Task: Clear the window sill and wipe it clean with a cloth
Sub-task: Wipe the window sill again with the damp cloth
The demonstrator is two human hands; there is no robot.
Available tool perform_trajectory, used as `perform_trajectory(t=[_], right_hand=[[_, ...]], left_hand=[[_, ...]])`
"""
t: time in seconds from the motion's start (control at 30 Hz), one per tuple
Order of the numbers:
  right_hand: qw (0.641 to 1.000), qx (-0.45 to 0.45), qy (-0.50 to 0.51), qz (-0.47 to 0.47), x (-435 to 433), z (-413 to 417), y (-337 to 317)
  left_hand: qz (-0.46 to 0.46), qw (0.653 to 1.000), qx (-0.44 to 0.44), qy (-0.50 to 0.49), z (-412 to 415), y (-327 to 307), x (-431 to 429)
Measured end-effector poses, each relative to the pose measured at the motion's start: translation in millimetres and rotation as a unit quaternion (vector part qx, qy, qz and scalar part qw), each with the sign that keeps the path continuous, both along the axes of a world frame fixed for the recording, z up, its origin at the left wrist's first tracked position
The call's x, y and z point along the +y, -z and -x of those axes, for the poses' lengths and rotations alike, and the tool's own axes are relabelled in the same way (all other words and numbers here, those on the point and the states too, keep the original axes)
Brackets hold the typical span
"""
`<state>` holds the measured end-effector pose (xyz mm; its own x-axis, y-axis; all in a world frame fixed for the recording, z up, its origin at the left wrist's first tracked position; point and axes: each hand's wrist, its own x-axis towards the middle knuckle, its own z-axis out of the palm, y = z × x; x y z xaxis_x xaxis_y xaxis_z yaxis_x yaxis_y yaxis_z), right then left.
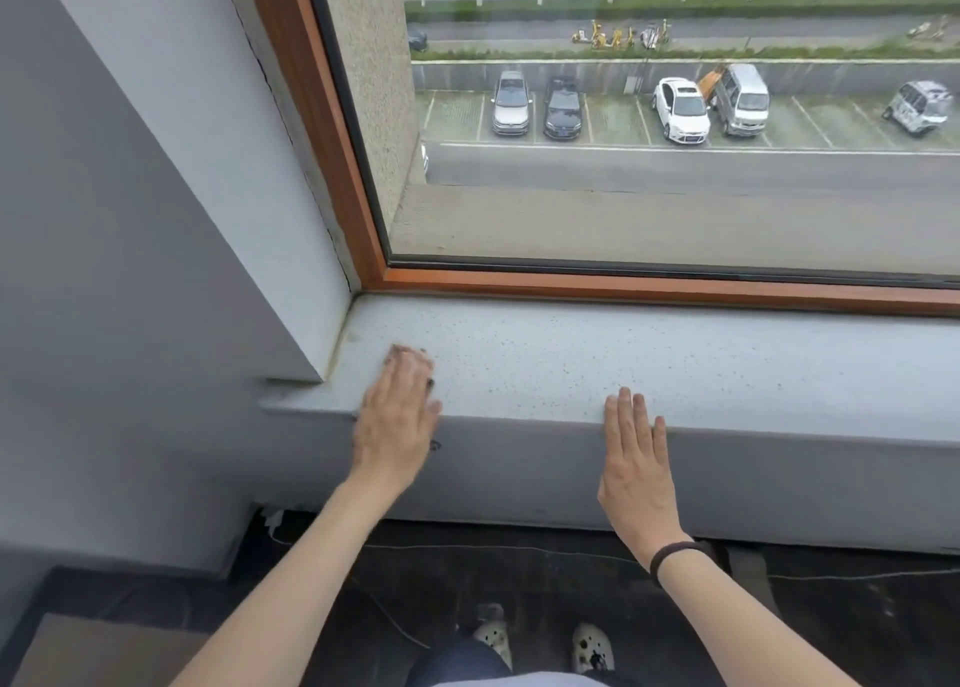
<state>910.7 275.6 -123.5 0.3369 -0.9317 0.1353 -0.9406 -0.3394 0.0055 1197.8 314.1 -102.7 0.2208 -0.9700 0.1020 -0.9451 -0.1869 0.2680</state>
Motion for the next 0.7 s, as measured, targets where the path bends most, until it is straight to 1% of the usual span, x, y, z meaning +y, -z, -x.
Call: perform_trajectory(t=[0.07, 0.13, 0.3, 0.4, 0.47, 0.53, 0.63, 0.7], right_hand=[[1.000, -0.003, 0.003, 0.001, 0, -2, 1], [1.000, 0.000, 0.008, 0.002, 1, -1, 3], [1.000, -0.002, 0.022, -0.009, 3, -1, 6], [1.000, 0.003, 0.020, -0.004, 1, 1, 6], [1.000, 0.007, 0.018, -0.003, 1, 1, 8], [1.000, 0.007, 0.021, -0.004, 1, -1, 8], [0.999, -0.003, 0.031, -0.010, -1, -8, 8], [0.999, -0.012, 0.040, -0.016, -2, -14, 7]], left_hand=[[-0.023, 0.997, -0.007, 0.079, 5, -4, 10], [-0.030, 0.996, -0.011, 0.087, -12, -5, 1], [-0.041, 0.999, 0.029, -0.012, -45, -4, -67], [-0.057, 0.994, 0.023, -0.093, -38, -7, -102], [-0.059, 0.992, 0.014, -0.115, -28, -7, -106], [-0.044, 0.994, 0.023, -0.094, -11, -5, -92], [0.016, 1.000, -0.003, -0.008, 9, 5, -50], [0.074, 0.995, -0.028, 0.057, 5, 13, -24]])
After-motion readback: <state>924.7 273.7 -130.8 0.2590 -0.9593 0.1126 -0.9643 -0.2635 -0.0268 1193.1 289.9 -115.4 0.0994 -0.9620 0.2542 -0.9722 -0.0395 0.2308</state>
